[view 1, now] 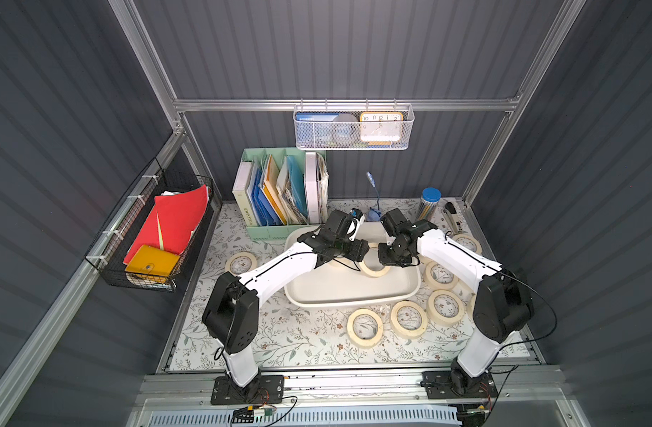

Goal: Take out the art tape in the storage box
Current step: Pick up the art tape from the storage box.

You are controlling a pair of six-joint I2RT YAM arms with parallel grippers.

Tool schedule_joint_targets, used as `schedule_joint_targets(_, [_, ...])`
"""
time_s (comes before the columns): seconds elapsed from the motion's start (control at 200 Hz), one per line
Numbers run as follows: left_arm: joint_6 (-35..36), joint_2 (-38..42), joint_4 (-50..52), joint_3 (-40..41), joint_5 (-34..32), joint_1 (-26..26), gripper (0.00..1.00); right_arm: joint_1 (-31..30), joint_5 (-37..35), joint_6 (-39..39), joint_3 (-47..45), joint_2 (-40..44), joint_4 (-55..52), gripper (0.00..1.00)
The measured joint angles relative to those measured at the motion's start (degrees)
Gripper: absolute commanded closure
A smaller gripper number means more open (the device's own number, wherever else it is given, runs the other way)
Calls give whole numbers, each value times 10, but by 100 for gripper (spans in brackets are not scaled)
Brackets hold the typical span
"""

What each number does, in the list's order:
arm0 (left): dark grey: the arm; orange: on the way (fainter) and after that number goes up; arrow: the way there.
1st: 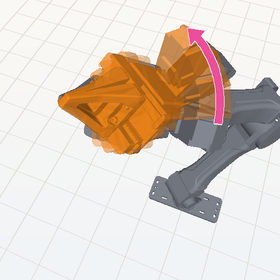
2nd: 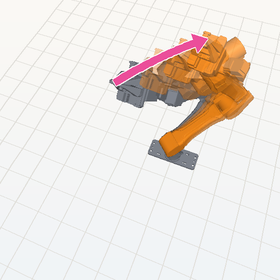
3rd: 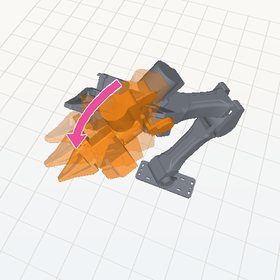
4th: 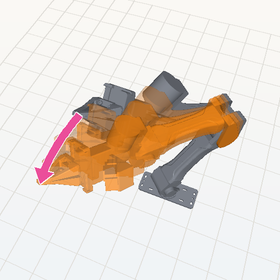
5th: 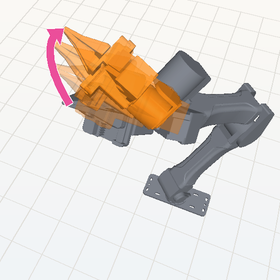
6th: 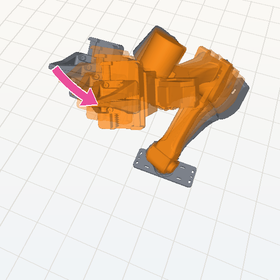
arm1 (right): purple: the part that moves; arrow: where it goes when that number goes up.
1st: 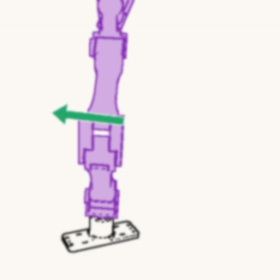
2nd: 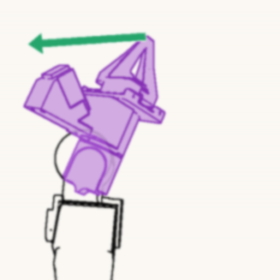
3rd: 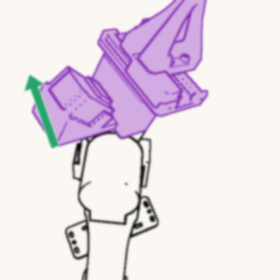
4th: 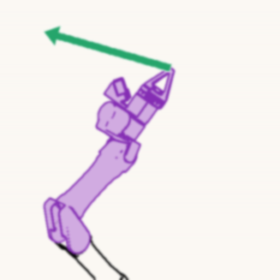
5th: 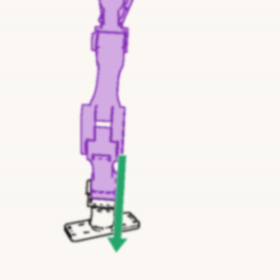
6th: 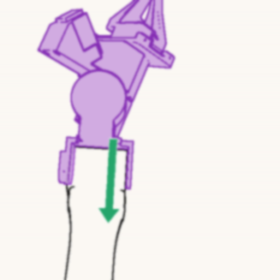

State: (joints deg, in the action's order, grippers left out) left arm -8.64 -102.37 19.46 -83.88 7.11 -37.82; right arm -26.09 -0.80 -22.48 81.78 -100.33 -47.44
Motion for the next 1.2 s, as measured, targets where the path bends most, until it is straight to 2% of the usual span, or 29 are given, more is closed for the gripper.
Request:
schedule_joint_targets(0.15, [4, -19, 21, -11, 6, -1, 33, 0, -3, 2, 9, 0, -3, 100])
schedule_joint_targets(0.26, [2, -37, 19, -13, 11, -1, 41, -3, -6, 4, 15, 0, -6, 100])
schedule_joint_targets(0.3, [1, -42, 17, -16, 14, -1, 48, -4, -8, 4, 15, 0, -7, 100])
schedule_joint_targets(0.38, [-1, -52, 14, -24, 18, -4, 74, -9, -11, 2, 15, 0, -7, 100])
schedule_joint_targets(0.43, [-11, -59, 12, -31, 7, -5, 81, -11, -14, -10, 15, 0, -9, 100])
schedule_joint_targets(0.475, [-12, -63, 12, -34, -3, -6, 92, -14, -18, -18, 15, 0, -7, 100])
schedule_joint_targets(0.545, [-14, -66, 13, -35, -17, -10, 98, -17, -24, -27, 15, 0, -8, 100])
schedule_joint_targets(0.645, [-11, -66, 14, -35, -31, -15, 100, -18, -24, -31, 15, 0, -9, 100])
schedule_joint_targets(0.685, [-11, -66, 15, -35, -34, -16, 100, -18, -23, -31, 15, 0, -9, 87])
schedule_joint_targets(0.76, [-11, -64, 16, -35, -40, -16, 100, -18, -18, -33, 16, 0, -9, 50])
schedule_joint_targets(0.82, [-8, -64, 23, -34, -45, -15, 100, -17, 3, -24, 23, 3, -14, 35])
schedule_joint_targets(0.956, [-8, -56, 26, -14, -62, -9, 100, -19, 19, -11, 57, 32, -30, 25])
schedule_joint_targets(1.201, [-17, -4, 46, 21, -112, -2, 100, 7, -11, 6, 102, 120, -64, 23])
